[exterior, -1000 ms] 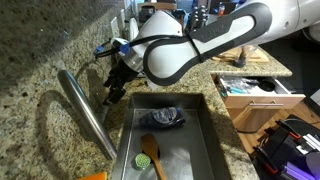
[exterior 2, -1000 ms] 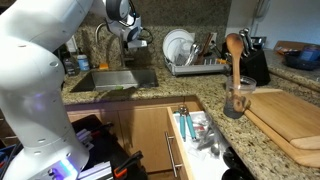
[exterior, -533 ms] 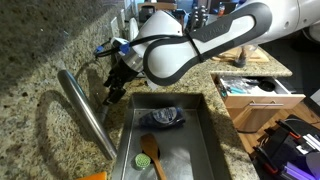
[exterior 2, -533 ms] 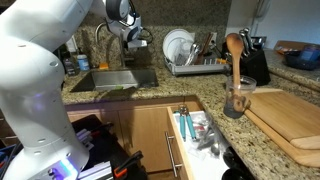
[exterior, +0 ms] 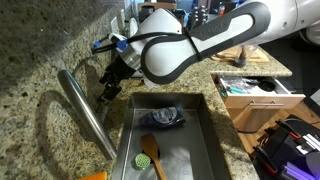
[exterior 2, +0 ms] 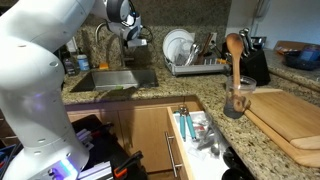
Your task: Push the faucet handle forward
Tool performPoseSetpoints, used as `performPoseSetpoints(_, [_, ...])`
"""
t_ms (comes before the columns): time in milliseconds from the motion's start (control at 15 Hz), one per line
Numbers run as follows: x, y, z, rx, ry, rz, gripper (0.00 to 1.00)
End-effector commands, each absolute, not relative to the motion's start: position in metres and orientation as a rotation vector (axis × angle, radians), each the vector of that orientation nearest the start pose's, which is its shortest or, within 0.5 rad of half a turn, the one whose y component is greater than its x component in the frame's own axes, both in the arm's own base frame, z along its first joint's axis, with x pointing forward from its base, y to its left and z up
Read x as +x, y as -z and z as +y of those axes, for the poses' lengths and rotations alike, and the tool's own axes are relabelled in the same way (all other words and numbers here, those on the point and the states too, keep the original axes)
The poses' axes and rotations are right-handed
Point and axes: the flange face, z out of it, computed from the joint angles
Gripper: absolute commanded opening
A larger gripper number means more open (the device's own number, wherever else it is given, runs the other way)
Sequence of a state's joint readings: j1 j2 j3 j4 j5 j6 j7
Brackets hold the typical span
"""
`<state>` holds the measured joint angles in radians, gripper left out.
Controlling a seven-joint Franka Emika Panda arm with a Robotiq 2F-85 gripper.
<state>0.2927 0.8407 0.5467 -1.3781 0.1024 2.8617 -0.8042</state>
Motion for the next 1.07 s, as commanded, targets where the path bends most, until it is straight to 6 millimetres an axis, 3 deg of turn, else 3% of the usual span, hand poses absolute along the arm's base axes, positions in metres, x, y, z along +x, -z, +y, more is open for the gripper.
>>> performPoseSetpoints(0, [0.616, -0.340, 0.483, -2.091, 0.984, -1.494, 1.00])
performPoseSetpoints(333, [0.625, -0.336, 0.488, -2.137, 0.970, -1.446, 1.00])
performPoseSetpoints(400, [0.618, -0.337, 0.483, -2.120, 0.969, -1.459, 1.00])
performPoseSetpoints(867, [0.618, -0.337, 0.484, -2.122, 0.970, -1.456, 1.00])
performPoseSetpoints(1000, [0.628, -0.334, 0.485, -2.117, 0.950, -1.426, 1.00])
